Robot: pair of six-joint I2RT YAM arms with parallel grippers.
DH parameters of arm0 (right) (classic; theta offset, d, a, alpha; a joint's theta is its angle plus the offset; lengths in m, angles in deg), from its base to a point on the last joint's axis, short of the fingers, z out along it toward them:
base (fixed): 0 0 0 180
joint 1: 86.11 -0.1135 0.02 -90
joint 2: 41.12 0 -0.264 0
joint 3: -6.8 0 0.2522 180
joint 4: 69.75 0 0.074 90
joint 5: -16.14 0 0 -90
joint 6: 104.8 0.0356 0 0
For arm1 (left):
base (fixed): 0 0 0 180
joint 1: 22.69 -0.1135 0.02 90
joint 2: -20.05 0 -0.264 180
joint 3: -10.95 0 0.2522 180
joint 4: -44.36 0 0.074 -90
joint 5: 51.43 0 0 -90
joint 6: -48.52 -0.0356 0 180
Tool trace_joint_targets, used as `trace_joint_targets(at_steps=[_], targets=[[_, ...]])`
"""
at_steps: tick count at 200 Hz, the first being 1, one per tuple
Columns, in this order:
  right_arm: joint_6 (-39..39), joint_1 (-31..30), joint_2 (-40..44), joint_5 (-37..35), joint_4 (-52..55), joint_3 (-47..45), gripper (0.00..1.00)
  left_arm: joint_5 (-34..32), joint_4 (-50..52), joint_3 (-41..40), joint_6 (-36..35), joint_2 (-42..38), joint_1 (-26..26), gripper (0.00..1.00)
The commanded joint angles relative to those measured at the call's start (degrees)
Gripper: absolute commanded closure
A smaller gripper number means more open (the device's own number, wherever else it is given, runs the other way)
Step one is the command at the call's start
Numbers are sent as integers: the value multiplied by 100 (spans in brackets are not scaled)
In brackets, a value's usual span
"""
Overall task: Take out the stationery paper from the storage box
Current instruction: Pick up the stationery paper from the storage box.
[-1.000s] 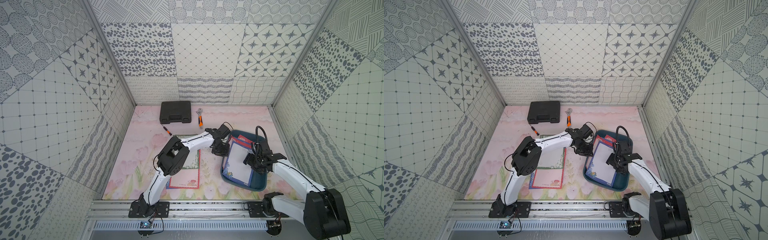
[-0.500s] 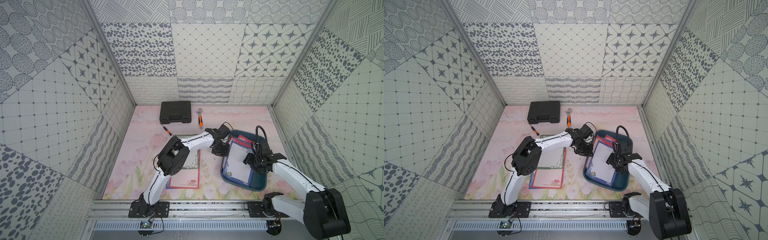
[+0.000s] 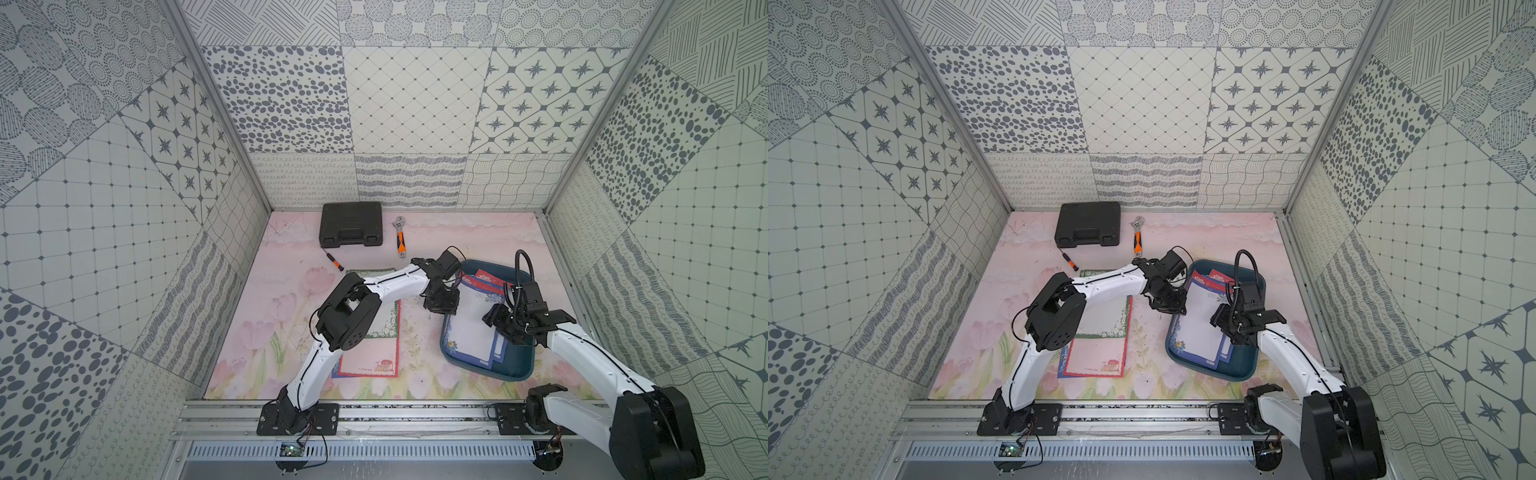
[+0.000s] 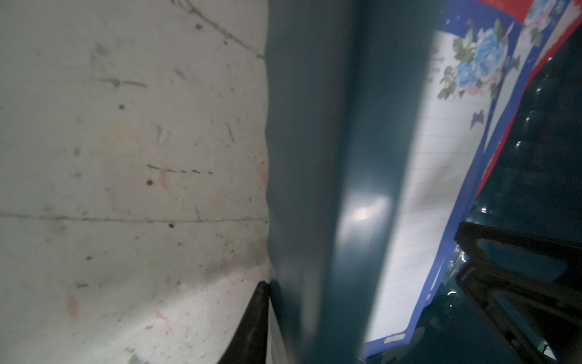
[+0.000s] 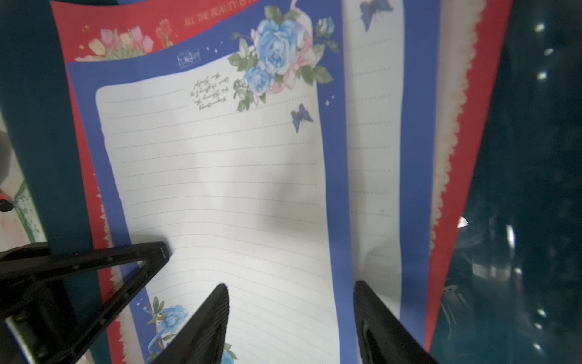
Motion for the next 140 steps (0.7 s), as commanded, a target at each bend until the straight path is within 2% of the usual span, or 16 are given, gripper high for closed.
trace_joint_targets(at_steps=[1,65,140], targets=[[28,31,86,256,-273,-129,36,145,81,58,70,97,111,79],[190,135,62,777,-785,-347,36,153,195,195,38,129,148,80],[308,207,608,1035,-1087,-571,44,118,240,238,56,131,180,80]])
